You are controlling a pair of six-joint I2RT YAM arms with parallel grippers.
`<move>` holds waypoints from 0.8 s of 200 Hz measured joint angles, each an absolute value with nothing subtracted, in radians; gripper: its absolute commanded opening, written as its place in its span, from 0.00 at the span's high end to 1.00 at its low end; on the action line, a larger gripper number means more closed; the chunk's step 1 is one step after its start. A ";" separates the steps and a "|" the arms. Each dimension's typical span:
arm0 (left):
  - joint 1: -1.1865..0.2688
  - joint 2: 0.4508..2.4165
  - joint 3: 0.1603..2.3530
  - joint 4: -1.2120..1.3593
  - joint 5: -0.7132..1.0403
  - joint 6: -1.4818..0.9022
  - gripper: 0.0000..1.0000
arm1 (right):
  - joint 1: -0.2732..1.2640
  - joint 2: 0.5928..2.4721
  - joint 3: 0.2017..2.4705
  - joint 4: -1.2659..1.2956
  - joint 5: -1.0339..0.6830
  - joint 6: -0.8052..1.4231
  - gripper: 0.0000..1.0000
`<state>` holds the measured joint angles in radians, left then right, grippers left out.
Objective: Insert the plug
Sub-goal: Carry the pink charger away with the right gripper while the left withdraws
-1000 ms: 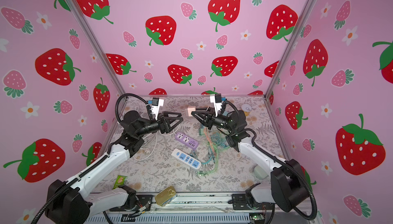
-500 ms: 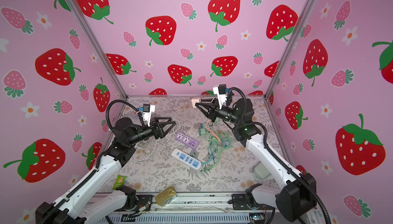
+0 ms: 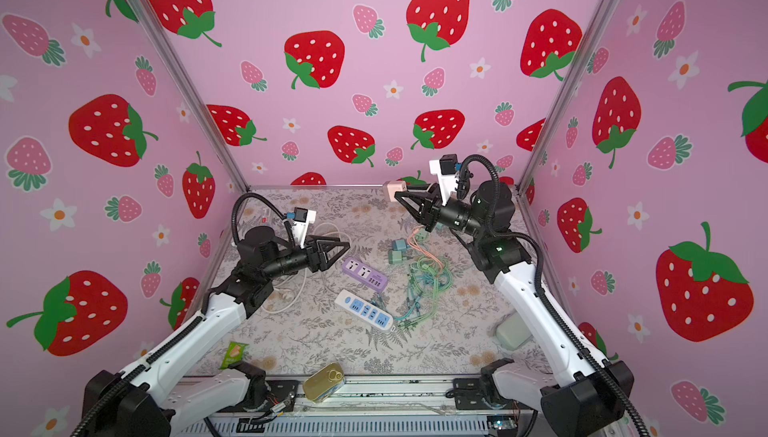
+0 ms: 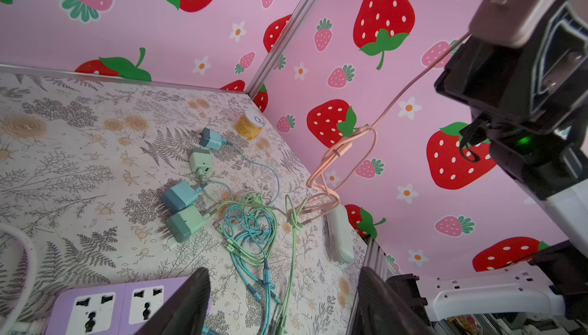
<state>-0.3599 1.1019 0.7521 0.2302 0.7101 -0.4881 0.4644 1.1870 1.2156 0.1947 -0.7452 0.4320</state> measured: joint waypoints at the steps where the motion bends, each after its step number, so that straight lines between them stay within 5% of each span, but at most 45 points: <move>1: -0.362 1.105 0.752 0.231 0.712 -0.487 0.26 | 0.464 1.186 1.217 0.193 -0.746 0.432 0.95; 160: -0.658 1.664 1.032 0.392 0.719 -0.566 0.47 | 0.431 1.188 1.290 0.142 -0.784 0.421 0.95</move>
